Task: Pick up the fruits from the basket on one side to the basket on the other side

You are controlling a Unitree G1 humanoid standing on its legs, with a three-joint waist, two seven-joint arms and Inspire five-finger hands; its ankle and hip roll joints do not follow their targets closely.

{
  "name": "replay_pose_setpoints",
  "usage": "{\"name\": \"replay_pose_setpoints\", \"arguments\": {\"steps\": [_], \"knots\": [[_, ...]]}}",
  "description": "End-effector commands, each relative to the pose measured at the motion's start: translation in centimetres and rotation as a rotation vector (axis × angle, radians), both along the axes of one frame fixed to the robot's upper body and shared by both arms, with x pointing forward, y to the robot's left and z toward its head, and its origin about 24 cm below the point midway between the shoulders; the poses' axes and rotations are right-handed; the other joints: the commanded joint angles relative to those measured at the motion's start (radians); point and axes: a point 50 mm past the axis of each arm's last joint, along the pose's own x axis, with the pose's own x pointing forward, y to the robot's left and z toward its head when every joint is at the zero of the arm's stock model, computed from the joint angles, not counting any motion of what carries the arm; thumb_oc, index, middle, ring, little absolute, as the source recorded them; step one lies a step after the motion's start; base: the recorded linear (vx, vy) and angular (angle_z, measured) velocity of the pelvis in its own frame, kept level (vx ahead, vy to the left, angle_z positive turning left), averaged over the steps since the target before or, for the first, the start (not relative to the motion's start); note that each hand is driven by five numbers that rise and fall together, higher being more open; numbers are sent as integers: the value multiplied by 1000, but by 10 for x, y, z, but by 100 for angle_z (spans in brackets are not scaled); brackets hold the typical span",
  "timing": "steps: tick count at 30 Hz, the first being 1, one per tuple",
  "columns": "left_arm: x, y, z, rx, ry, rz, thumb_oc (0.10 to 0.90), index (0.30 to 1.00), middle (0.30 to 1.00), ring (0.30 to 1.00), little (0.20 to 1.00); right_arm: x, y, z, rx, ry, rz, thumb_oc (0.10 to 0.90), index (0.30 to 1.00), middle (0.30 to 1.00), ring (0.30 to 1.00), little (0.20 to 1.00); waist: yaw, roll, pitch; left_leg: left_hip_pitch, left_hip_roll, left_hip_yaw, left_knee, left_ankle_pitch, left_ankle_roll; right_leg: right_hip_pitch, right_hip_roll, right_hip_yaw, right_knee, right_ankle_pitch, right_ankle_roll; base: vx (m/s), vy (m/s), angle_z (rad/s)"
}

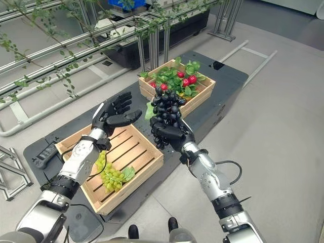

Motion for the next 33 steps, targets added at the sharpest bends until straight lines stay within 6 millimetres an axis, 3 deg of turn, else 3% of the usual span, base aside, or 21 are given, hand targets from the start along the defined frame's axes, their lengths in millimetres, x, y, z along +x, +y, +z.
{"name": "replay_pose_setpoints", "arguments": {"steps": [1,5,13,15,16,17,19,21,22,24,26,28,30,33], "knots": [[6,5,22,17,-150,12,800,900,900,900,900,4,-6,56,165,-313,-67,400,300,300,300,300,-11,3,-162,21,53,-8,2,-60,-51,6,-65,-33,1,25,22,0,0,0],[2,4,15,-28,-121,-13,800,900,900,900,900,3,-17,61,138,-341,-112,400,300,300,300,300,-17,2,-165,23,56,-5,2,-64,-52,4,-63,-25,1,25,23,3,-8,-1],[-25,-12,-16,-344,-50,-39,800,900,900,900,900,-6,-42,61,103,-363,-210,400,300,300,300,300,-17,-14,-169,30,55,-20,2,-65,-44,11,-40,3,1,22,7,-18,-36,-3],[-30,-12,-21,-364,-43,-10,800,900,900,900,900,-5,-42,64,95,-369,-208,400,300,300,300,300,-3,-23,-161,30,26,-83,31,-82,-35,9,-33,37,11,21,-3,-103,29,-18],[-38,-2,-26,-386,-51,81,800,900,900,900,900,1,-34,70,97,-372,-140,400,300,300,300,300,34,-42,-142,-27,-63,-254,154,-142,-10,-15,-23,123,38,30,-15,-119,55,-50],[-43,5,-28,-395,-59,137,800,900,900,900,900,6,-25,75,107,-372,-92,400,300,300,300,300,60,-44,-134,-46,-113,-341,179,-164,17,-24,-6,169,53,25,-19,-139,69,-94],[-48,13,-27,-421,-64,173,800,900,900,900,900,15,-9,83,114,-383,-77,400,300,300,300,300,93,-41,-117,-67,-157,-396,191,-164,48,-40,11,228,60,37,-24,-186,136,-219],[-46,11,-24,-428,-62,166,800,900,900,900,900,17,-7,84,124,-391,-104,400,300,300,300,300,91,-36,-105,-66,-150,-358,173,-153,52,-75,-4,227,59,70,-5,-267,166,-198],[-43,8,-20,-430,-65,154,800,900,900,900,900,15,-8,84,139,-399,-128,400,300,300,300,300,76,-36,-90,-62,-157,-351,167,-153,52,-126,-22,233,58,119,20,-240,118,-159],[-43,10,-17,-411,-92,182,800,900,900,900,900,12,-9,81,159,-394,-110,400,300,300,300,300,67,-37,-72,-54,-169,-357,159,-154,51,-159,-40,214,44,167,38,-231,93,-104],[-47,15,-18,-409,-104,218,800,900,900,900,900,10,-11,74,184,-361,-102,400,300,300,300,300,73,-28,-52,-30,-155,-334,131,-142,39,-189,-58,122,70,183,53,-275,57,-62],[-54,32,-11,-397,-143,237,800,900,900,900,900,10,-8,71,205,-366,-89,400,300,300,300,300,110,-1,-35,-24,-114,-263,92,-106,41,-177,-73,5,232,125,44,-426,5,-146],[-55,39,-8,-398,-157,245,800,900,900,900,900,8,-8,67,206,-373,-90,400,300,300,300,300,133,13,-45,-50,-102,-240,88,-78,51,-154,-66,-36,338,67,23,-333,10,-113],[-55,42,-7,-402,-173,277,800,900,900,900,900,7,-4,64,202,-372,-78,400,300,300,300,300,158,14,-56,-66,-89,-209,99,-74,56,-100,-82,-99,343,-6,1,-186,-69,-64]]}}
